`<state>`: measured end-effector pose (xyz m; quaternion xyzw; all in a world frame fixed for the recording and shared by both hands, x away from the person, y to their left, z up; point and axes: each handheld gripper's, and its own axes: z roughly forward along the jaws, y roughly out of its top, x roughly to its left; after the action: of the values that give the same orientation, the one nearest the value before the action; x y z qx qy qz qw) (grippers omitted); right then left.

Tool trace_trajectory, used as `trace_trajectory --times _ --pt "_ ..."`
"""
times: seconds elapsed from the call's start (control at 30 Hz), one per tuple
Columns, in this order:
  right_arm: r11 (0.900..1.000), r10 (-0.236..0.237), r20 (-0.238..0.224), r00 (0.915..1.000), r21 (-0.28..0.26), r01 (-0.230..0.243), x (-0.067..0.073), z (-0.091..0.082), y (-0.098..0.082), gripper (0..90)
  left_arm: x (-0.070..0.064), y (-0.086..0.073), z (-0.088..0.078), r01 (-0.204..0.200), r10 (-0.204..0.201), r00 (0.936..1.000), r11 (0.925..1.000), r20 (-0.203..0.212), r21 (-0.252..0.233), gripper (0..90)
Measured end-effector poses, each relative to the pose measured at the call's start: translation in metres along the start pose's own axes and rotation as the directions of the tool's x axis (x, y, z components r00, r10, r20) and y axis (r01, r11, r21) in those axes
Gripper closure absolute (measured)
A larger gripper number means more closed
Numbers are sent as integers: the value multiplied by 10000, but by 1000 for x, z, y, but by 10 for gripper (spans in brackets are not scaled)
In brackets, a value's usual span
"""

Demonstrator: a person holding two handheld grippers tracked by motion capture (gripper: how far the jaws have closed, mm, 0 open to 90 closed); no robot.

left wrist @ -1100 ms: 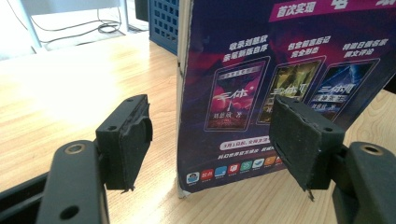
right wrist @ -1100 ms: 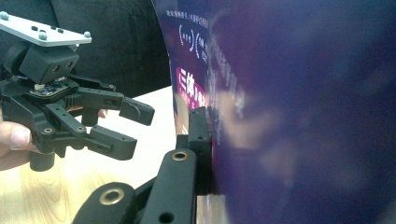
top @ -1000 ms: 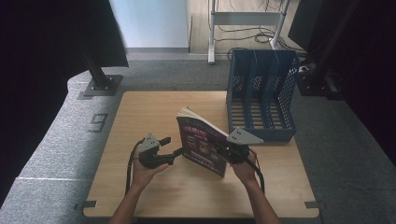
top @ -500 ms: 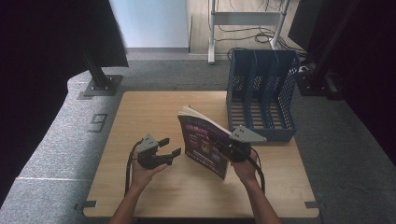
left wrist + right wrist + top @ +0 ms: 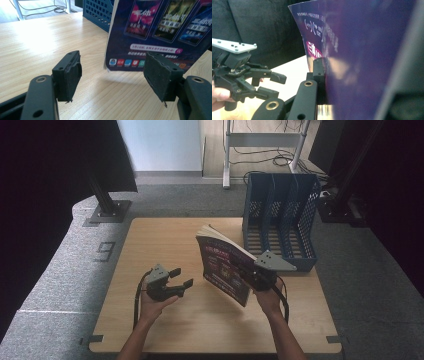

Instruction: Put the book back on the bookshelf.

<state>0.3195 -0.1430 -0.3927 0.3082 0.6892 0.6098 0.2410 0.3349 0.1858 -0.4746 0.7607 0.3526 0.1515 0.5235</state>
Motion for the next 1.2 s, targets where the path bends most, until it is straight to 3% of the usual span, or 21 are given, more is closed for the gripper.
trace_trajectory --times 1.2 --pt "9985 146 1051 9944 -545 -89 -20 -15 27 815 6 -4 -3 296 -294 9995 9995 -111 122 306"
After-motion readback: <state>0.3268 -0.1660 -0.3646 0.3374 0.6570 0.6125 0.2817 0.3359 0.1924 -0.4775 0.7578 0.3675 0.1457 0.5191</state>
